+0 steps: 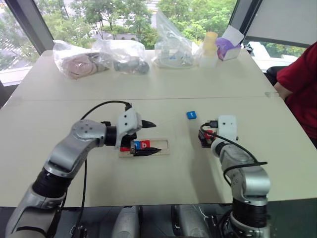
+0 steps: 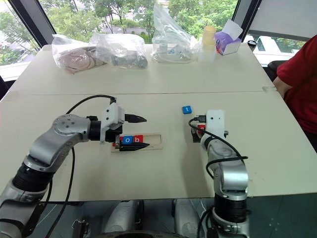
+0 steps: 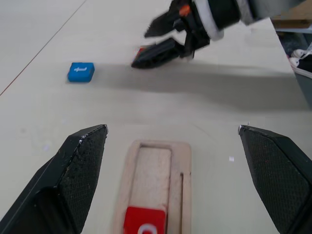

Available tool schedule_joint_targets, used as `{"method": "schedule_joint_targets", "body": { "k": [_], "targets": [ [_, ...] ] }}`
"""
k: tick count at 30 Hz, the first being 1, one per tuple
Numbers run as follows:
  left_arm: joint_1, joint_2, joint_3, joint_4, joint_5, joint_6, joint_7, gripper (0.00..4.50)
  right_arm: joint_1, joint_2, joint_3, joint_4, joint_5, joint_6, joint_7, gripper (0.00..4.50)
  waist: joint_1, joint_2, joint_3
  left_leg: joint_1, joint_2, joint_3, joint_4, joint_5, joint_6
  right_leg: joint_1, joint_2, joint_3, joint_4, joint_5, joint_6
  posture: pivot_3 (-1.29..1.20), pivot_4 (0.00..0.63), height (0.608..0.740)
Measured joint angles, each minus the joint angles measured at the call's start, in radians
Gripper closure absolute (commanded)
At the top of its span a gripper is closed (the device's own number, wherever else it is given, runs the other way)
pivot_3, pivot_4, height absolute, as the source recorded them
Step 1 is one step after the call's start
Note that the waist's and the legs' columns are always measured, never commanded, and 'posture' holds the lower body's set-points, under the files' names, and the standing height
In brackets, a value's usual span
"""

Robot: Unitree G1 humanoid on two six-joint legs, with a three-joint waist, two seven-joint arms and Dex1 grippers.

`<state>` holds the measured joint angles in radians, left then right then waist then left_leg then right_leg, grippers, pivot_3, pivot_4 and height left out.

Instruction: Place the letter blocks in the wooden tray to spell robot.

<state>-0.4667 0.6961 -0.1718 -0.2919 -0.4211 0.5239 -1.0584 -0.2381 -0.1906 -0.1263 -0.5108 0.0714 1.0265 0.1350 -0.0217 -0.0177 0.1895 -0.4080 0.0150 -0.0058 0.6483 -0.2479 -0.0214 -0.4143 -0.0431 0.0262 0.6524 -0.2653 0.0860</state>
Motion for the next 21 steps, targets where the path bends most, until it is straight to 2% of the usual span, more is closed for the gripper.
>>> {"method": "schedule_joint_targets", "body": {
  "k": [3, 5, 6, 9, 13, 21],
  "targets": [
    [0.001, 0.045, 0.037, 0.0, -0.053, 0.041, -0.052, 0.0, 0.008, -0.227, -0.007, 0.038, 0.071, -0.187, 0.25, 0.04, 0.003, 0.0, 0.0, 0.0, 0.0, 0.001, 0.0, 0.0, 0.0, 0.002, 0.0, -0.001, -0.003, 0.0, 0.001, 0.0, 0.15, 0.74],
    [0.001, 0.094, 0.05, -0.004, -0.094, 0.073, -0.103, 0.0, 0.022, -0.393, -0.005, 0.161, 0.138, -0.354, 0.513, 0.04, 0.004, -0.001, 0.0, 0.0, 0.0, 0.001, -0.001, -0.001, 0.001, 0.005, 0.0, -0.002, -0.006, -0.001, 0.0, 0.0, 0.15, 0.74],
    [0.001, 0.118, 0.05, -0.004, -0.101, 0.08, -0.125, 0.0, 0.02, -0.449, 0.003, 0.251, 0.154, -0.446, 0.631, 0.04, 0.003, -0.001, 0.001, 0.001, -0.001, 0.001, 0.0, -0.001, 0.001, 0.005, 0.0, -0.002, -0.006, -0.001, 0.0, 0.0, 0.15, 0.74],
    [0.002, 0.162, 0.053, -0.003, -0.102, 0.077, -0.163, 0.0, -0.014, -0.553, 0.051, 0.508, 0.146, -0.676, 0.858, 0.04, 0.002, -0.001, 0.001, 0.001, -0.001, 0.002, 0.0, -0.001, 0.001, 0.005, 0.0, -0.002, -0.005, -0.001, 0.0, 0.0, 0.15, 0.74],
    [0.015, 0.194, 0.081, -0.007, -0.103, 0.078, -0.172, 0.0, -0.158, -0.58, 0.116, 0.762, 0.129, -0.864, 1.027, 0.04, -0.014, -0.001, 0.001, 0.002, 0.0, 0.003, 0.0, 0.0, 0.001, 0.004, 0.001, -0.001, -0.004, 0.0, 0.0, 0.0, 0.15, 0.74],
    [0.088, 0.222, 0.124, -0.049, -0.104, 0.087, -0.139, 0.0, -0.291, -0.538, 0.202, 1.059, 0.068, -1.067, 1.139, 0.04, -0.016, 0.0, 0.001, 0.001, 0.001, 0.001, 0.0, 0.0, 0.001, 0.004, 0.0, -0.001, -0.003, 0.0, 0.0, 0.0, 0.15, 0.74]
  ]
}}
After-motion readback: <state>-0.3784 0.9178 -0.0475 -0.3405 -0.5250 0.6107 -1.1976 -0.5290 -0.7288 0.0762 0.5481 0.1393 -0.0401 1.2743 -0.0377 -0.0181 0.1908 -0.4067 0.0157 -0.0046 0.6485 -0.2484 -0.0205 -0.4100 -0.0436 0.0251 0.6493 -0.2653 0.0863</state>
